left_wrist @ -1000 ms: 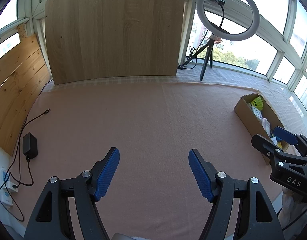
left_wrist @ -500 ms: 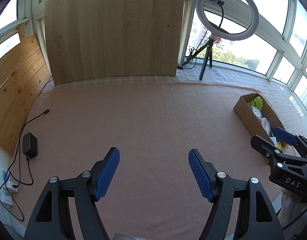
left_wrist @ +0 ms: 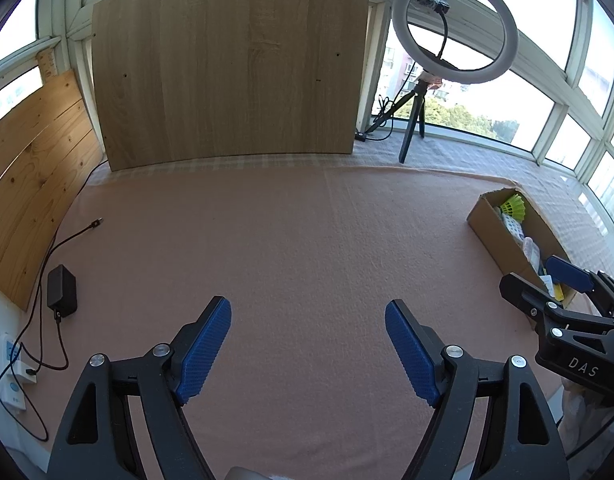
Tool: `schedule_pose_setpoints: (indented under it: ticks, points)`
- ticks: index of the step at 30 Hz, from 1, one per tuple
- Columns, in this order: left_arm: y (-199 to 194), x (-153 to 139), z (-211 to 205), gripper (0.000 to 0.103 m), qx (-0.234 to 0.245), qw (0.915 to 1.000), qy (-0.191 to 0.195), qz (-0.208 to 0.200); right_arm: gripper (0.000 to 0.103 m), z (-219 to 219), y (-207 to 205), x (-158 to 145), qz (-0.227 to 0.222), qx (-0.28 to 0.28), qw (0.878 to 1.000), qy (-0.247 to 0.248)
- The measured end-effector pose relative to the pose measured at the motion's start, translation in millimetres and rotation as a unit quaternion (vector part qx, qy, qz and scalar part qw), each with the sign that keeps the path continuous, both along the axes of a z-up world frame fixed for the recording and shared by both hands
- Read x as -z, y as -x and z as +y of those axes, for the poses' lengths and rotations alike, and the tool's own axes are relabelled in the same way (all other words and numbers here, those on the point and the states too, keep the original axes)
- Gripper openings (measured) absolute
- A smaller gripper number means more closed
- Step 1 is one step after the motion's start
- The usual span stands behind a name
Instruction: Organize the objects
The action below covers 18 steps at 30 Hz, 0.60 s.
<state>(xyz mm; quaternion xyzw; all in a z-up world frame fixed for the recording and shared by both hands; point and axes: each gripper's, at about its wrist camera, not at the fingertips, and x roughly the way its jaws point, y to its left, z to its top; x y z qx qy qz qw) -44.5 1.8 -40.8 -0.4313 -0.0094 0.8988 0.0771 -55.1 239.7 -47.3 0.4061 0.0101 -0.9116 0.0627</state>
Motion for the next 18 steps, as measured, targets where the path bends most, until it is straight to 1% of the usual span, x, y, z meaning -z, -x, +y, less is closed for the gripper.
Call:
schedule_pose_setpoints:
  ticks: [18]
  points:
    - [-3.2, -2.0, 2.1, 0.082, 0.002, 1.0, 0.002, -0.001, 0.085, 0.2, -2.1, 0.3, -0.001, 0.0, 1.0, 0.0]
